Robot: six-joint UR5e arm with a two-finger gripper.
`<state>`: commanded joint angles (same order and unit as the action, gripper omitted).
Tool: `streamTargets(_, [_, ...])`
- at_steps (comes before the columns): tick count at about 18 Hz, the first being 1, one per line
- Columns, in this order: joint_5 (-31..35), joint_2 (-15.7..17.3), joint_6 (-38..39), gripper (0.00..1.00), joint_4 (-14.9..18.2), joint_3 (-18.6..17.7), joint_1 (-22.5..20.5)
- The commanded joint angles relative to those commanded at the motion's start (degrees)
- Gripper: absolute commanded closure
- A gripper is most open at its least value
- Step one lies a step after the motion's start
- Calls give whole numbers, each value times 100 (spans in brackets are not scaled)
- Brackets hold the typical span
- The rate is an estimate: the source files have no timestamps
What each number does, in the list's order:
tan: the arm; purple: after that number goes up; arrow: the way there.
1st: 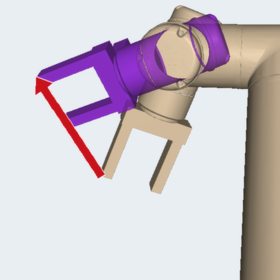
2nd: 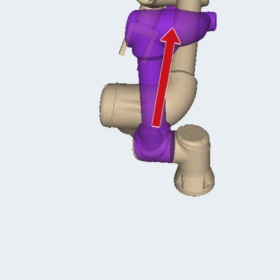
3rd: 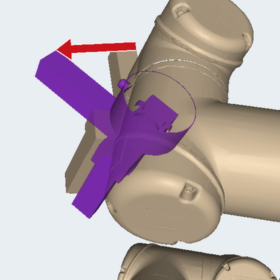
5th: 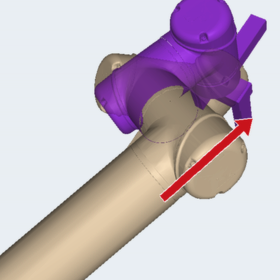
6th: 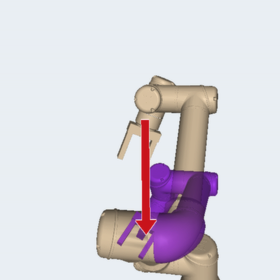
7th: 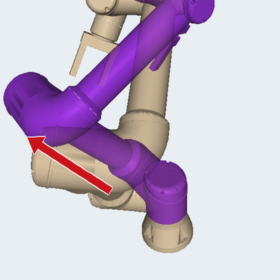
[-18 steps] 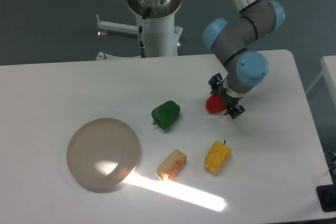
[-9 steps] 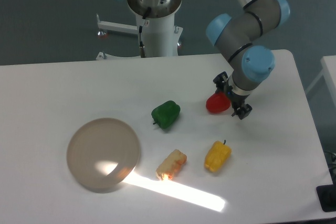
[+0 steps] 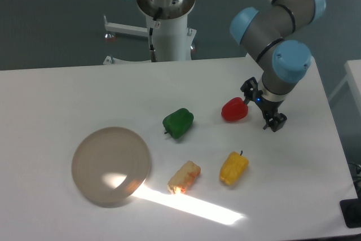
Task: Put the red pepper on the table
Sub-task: 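Open the gripper, release the red pepper, and lift away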
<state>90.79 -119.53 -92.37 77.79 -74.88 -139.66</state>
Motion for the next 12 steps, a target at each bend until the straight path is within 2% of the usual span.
streamTargets(5, [17,-97,18,0,-413,79,105])
streamTargets(12, [35,-141,229,0,-519,79,158])
